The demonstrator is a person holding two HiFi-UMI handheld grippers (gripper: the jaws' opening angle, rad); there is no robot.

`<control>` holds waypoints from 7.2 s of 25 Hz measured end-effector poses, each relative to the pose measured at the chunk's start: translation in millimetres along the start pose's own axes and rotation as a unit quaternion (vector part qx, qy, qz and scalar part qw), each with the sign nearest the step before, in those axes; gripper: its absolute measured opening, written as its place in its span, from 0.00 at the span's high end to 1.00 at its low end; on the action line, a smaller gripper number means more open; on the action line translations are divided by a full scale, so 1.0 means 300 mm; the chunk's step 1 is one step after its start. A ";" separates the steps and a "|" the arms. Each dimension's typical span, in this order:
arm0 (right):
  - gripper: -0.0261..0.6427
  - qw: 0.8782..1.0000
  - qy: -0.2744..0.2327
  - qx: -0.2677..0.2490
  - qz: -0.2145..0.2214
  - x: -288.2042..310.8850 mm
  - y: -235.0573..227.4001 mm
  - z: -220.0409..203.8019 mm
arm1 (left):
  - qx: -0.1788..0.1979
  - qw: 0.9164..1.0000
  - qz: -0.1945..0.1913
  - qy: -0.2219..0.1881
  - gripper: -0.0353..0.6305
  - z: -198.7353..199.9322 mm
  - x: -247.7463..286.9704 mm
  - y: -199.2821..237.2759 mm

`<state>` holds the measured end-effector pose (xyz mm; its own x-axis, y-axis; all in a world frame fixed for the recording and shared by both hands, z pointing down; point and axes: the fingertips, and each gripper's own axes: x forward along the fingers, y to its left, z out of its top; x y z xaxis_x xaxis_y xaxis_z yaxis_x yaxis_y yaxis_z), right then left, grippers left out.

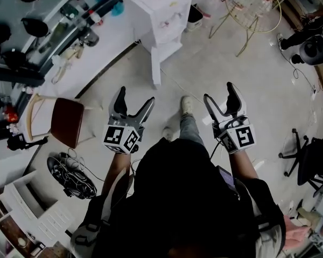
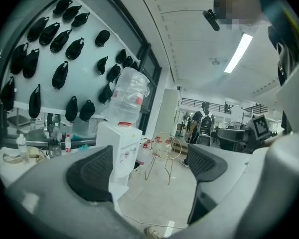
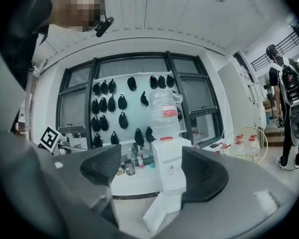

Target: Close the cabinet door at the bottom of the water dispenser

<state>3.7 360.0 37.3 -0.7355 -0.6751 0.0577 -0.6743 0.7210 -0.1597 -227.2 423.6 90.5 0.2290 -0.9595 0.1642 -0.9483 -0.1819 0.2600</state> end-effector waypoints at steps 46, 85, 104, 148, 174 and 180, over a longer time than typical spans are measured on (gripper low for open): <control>0.46 0.971 0.218 0.009 0.093 0.621 -0.613 -1.237 | -0.039 0.931 0.060 0.358 0.25 -1.559 0.777 0.502; 0.55 0.970 0.243 0.017 0.012 0.531 -0.727 -1.359 | -0.115 0.908 0.023 0.401 0.26 -1.771 0.974 0.311; 0.56 0.967 0.253 0.032 -0.033 0.499 -0.973 -1.334 | -0.114 0.903 -0.035 0.413 0.27 -1.763 1.231 0.131; 0.57 0.951 0.250 0.062 -0.170 0.715 -1.076 -1.298 | -0.068 0.879 -0.178 0.438 0.27 -1.674 1.612 0.197; 0.58 0.958 0.237 0.046 -0.158 0.934 -1.226 -1.247 | -0.077 0.893 -0.147 0.418 0.27 -1.601 1.810 0.320; 0.59 0.961 0.241 0.042 -0.129 0.952 -1.309 -1.260 | -0.094 0.902 -0.111 0.406 0.27 -1.622 1.872 0.311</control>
<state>33.3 -56.7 489.1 -0.5035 -0.6637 0.5532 -0.8455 0.5102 -0.1574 -80.1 -27.4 670.0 0.5673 -0.4152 0.7111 -0.8222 -0.2369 0.5176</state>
